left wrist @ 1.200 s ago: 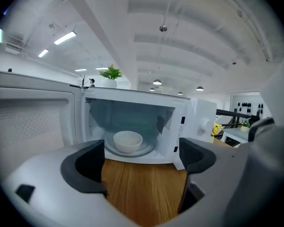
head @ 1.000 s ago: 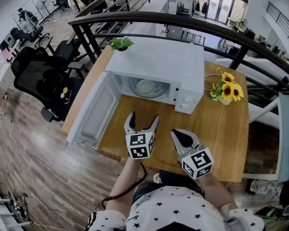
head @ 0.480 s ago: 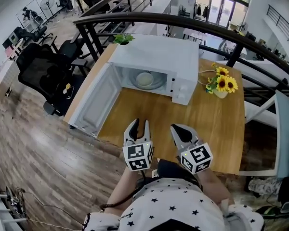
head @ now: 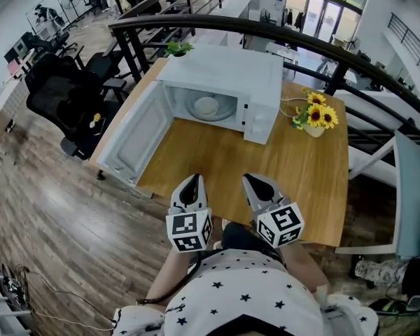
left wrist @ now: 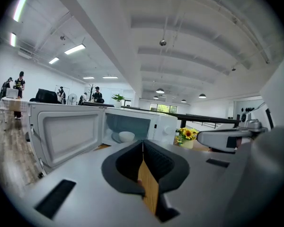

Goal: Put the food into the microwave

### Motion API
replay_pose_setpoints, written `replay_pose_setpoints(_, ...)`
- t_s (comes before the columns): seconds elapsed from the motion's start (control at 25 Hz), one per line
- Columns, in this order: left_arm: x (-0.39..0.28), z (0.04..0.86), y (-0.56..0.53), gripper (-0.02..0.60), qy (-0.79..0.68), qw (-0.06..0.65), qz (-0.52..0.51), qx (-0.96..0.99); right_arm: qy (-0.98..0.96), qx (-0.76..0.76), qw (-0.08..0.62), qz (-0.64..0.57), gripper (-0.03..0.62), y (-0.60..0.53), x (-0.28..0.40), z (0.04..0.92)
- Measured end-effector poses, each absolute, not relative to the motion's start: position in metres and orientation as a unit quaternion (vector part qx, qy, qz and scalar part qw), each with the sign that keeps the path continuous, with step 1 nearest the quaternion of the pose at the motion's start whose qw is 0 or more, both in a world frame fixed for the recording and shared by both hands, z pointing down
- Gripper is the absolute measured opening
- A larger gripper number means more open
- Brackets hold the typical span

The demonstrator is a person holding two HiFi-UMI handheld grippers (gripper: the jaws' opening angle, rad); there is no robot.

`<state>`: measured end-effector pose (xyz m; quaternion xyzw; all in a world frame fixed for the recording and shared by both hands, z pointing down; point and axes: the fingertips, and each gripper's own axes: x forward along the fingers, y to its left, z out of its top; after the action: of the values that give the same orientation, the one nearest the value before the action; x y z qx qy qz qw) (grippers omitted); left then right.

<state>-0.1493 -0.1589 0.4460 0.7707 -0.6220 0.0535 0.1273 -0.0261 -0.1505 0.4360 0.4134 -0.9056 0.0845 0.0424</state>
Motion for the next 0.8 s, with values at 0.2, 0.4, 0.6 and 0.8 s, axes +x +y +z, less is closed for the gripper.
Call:
replay_pose_setpoints(0.2,-0.1496,0.4425,-0.151,0.003,-0.619,0.123,0.055,0.774,-0.906,0.413,0.042,0.088,0.005,-0.1447,-0.0254,0.4383)
replay_pose_setpoints(0.4,-0.1513,0.4445,-0.1506,0.003,-0.618,0.125,0.057,0.774,-0.903,0.421,0.044,0.078,0.005,-0.1461,-0.0247,0.4373)
replay_pose_setpoints(0.6,-0.1546,0.4458,-0.1525,0.003,-0.613,0.127,0.055,0.778,-0.901,0.424,0.045,0.073,0.005,-0.1482,-0.0279,0.4348)
replay_pose_setpoints(0.8,-0.1563,0.4466,-0.1557,0.003,-0.608,0.13,0.053,0.781,-0.901,0.425,0.041,0.076,0.005,-0.1528,-0.0304,0.4347)
